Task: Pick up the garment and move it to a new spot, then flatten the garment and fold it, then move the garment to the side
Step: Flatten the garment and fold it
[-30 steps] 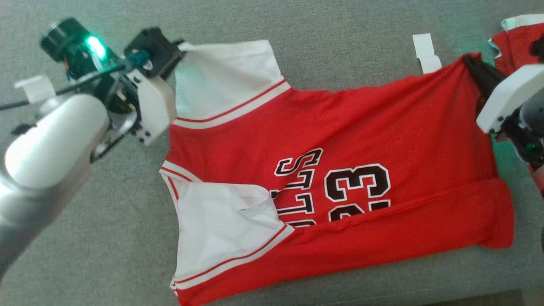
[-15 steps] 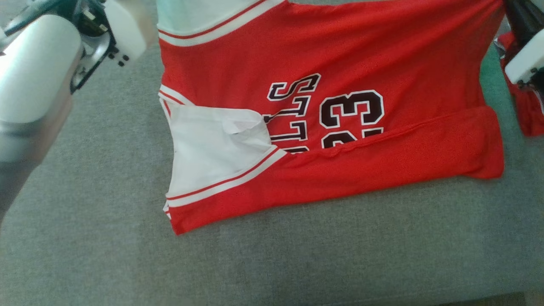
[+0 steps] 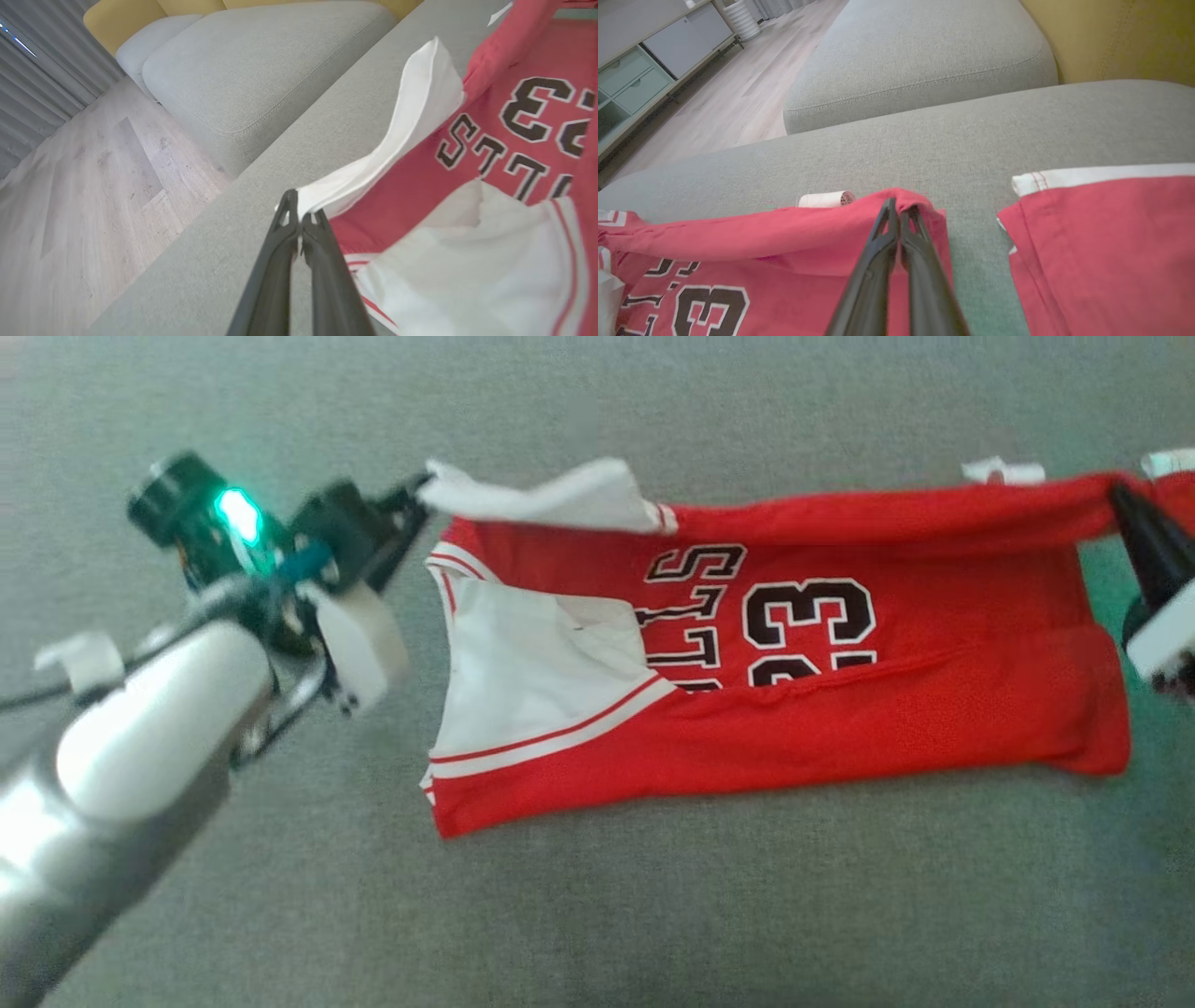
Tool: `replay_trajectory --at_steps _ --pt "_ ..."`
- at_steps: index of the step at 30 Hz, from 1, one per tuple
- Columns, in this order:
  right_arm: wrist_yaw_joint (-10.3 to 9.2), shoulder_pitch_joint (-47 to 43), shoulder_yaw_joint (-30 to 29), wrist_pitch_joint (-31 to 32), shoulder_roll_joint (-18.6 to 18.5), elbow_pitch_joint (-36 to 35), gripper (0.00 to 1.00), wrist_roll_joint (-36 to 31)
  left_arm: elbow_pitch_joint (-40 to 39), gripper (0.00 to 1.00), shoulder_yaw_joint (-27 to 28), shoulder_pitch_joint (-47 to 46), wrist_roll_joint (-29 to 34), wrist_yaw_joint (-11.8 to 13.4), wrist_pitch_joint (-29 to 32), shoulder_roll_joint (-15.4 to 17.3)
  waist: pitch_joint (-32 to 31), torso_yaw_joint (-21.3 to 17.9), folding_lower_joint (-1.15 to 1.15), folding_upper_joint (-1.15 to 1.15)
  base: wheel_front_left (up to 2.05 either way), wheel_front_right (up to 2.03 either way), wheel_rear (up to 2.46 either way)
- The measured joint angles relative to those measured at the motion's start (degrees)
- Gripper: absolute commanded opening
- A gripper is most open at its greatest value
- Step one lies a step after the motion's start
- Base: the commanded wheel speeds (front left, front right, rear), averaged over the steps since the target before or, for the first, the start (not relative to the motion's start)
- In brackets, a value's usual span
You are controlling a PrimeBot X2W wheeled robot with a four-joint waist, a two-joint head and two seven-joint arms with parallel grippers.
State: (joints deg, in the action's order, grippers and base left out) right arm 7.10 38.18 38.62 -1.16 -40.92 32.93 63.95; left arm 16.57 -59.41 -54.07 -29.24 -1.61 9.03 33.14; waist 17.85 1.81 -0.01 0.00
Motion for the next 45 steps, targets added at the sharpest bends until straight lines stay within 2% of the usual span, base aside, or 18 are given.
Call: replay_trajectory --at_steps 10,17,21,22,23,24,25,26,30,32,33,35,38,40,41,45 --pt "0.0 -12.7 -1.2 -2.2 -2.5 -3.3 0.0 2.6 -15.0 0.0 -1.3 14.0 -3.7 7.3 1.1 5.4 -3.7 2.2 -0.01 0.0 0.0 0.0 0.0" --pt "0.0 -17.0 -3.0 -2.2 -2.2 -3.5 0.0 2.6 -19.8 0.0 -3.1 21.7 -5.7 11.0 1.5 6.0 -3.8 2.4 0.0 0.0 0.0 0.0 0.0" --pt "0.0 -19.0 -4.0 -2.2 -1.1 -3.5 0.0 1.9 -19.2 0.0 -3.7 24.1 -6.2 11.8 0.5 5.7 -3.6 2.3 0.01 0.0 0.0 0.0 0.0" --pt "0.0 -19.4 -4.0 -2.2 -0.8 -3.5 0.04 1.7 -18.7 0.0 -3.7 24.5 -6.5 12.2 -0.1 5.4 -3.6 2.3 0.01 0.0 0.0 0.0 0.0" --pt "0.0 -19.7 -4.1 -2.2 -0.3 -3.5 0.23 1.4 -18.1 0.0 -3.6 24.9 -6.8 12.3 -1.0 5.0 -3.7 2.2 0.01 0.0 0.0 0.0 0.0" --pt "0.0 -20.1 -4.5 -2.5 0.3 -3.3 0.53 1.0 -17.5 0.03 -3.3 25.5 -7.7 13.0 -2.2 4.2 -3.9 2.0 0.01 0.0 0.0 0.0 0.0" --pt "0.0 -20.3 -4.8 -3.2 1.0 -2.9 1.0 0.5 -16.9 0.42 -2.9 26.4 -8.7 13.7 -3.4 3.4 -4.0 1.8 0.01 0.0 0.0 0.0 0.0" --pt "0.0 -20.4 -5.3 -4.0 1.7 -2.4 1.0 -0.3 -16.5 1.0 -2.6 27.3 -9.1 14.1 -5.0 2.7 -4.3 1.6 0.01 0.0 0.0 0.0 0.0" --pt "0.0 -21.5 -7.9 -9.1 4.1 -0.9 1.0 -2.5 -14.9 1.0 0.2 32.1 -11.9 16.8 -11.9 -0.7 -5.7 0.9 0.01 0.0 0.0 0.0 0.0" --pt "0.0 -23.3 -9.3 -10.6 5.5 -0.6 1.0 -3.2 -14.0 1.0 1.4 34.8 -12.9 18.9 -15.5 -2.2 -6.7 0.5 0.0 0.0 0.0 0.0 0.0" --pt "0.0 -23.3 -9.3 -10.6 5.5 -0.6 1.0 -3.2 -14.0 1.0 1.4 34.8 -12.9 18.9 -15.5 -2.2 -6.7 0.5 0.0 0.0 0.0 0.0 0.0" --pt "0.0 -25.8 -10.6 -11.6 7.2 -0.6 1.0 -4.2 -13.1 1.0 3.2 37.8 -13.6 21.4 -19.6 -4.0 -7.8 0.0 0.0 0.0 0.0 0.0 0.0" --pt "0.0 -29.5 -13.4 -12.5 9.9 -0.6 1.0 -6.0 -12.5 1.0 6.2 41.0 -13.0 25.0 -22.7 -6.8 -9.5 -0.7 0.0 0.0 0.0 0.0 0.0" --pt "0.0 -31.3 -15.6 -12.7 11.3 -0.8 1.0 -7.6 -12.7 1.0 8.6 42.6 -11.4 27.0 -23.3 -9.2 -10.4 -1.1 0.0 0.0 0.0 0.0 0.0" --pt "0.0 -32.4 -17.7 -12.9 12.7 -1.2 1.0 -9.4 -14.8 1.0 12.3 44.6 -7.2 28.4 -23.3 -11.7 -11.3 -1.4 0.0 0.0 0.0 0.0 0.0" --pt "0.0 -33.7 -21.1 -13.0 15.2 -1.8 1.0 -12.2 -18.8 1.0 18.9 50.6 1.4 29.4 -23.5 -16.1 -12.7 -1.6 0.0 0.0 0.0 0.0 0.0"
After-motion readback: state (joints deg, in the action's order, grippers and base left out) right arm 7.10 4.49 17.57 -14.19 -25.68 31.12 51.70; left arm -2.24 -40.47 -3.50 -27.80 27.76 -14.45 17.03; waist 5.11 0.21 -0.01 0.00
